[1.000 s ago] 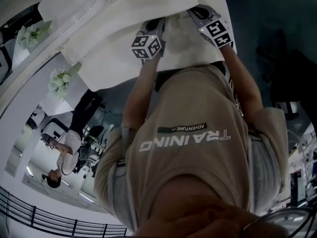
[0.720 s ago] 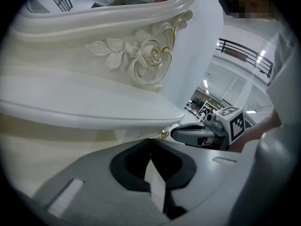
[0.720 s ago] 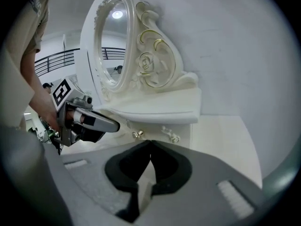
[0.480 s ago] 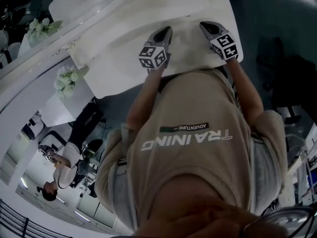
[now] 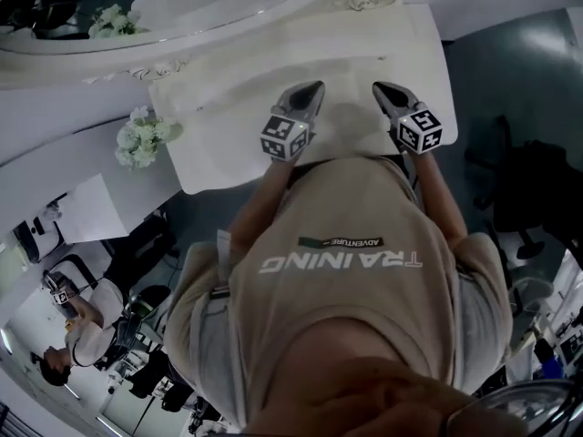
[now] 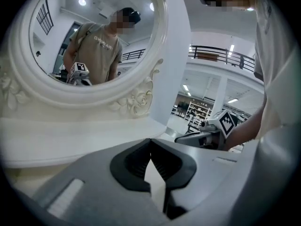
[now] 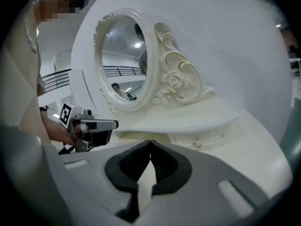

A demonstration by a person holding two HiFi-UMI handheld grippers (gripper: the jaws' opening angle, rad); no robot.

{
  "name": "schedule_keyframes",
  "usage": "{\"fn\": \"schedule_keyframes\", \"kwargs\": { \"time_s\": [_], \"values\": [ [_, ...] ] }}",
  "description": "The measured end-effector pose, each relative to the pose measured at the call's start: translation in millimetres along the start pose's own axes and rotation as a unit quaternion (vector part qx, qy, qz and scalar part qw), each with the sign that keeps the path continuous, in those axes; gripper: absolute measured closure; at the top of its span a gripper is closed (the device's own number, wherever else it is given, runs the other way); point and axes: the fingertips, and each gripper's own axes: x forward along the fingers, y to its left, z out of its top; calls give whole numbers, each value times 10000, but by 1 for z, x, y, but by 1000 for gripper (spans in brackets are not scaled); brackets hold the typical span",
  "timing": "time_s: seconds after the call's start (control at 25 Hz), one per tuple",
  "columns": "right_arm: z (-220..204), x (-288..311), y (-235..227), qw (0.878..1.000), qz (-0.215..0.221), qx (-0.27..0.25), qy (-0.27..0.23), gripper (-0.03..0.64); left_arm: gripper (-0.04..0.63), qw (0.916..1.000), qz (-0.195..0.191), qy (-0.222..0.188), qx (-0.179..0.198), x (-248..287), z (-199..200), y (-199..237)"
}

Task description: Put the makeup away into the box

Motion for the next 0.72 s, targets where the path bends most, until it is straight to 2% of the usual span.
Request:
{"fn": "schedule_keyframes", "kwargs": {
  "time_s": [0.12, 0.24, 0.48, 0.6, 0.72],
  "values": [
    [17, 17, 40, 9995, 200, -101, -235, 614, 588, 9995, 113, -230, 166, -30, 12, 13],
    [26, 29, 75, 9984, 294, -230, -414, 613, 588, 9984, 281, -477, 79, -59, 13, 28],
    [24, 52, 140, 9966, 574, -265, -534, 614, 588, 9971, 147, -744, -32, -103, 10, 44],
    [26, 56, 163, 9944, 765, -567, -458, 614, 588, 9957, 183, -911, -50, -118, 16, 46],
    [43, 57, 178, 9910, 929, -757, -595, 614, 588, 9931, 317, -1124, 59, -131, 32, 48]
  ]
}}
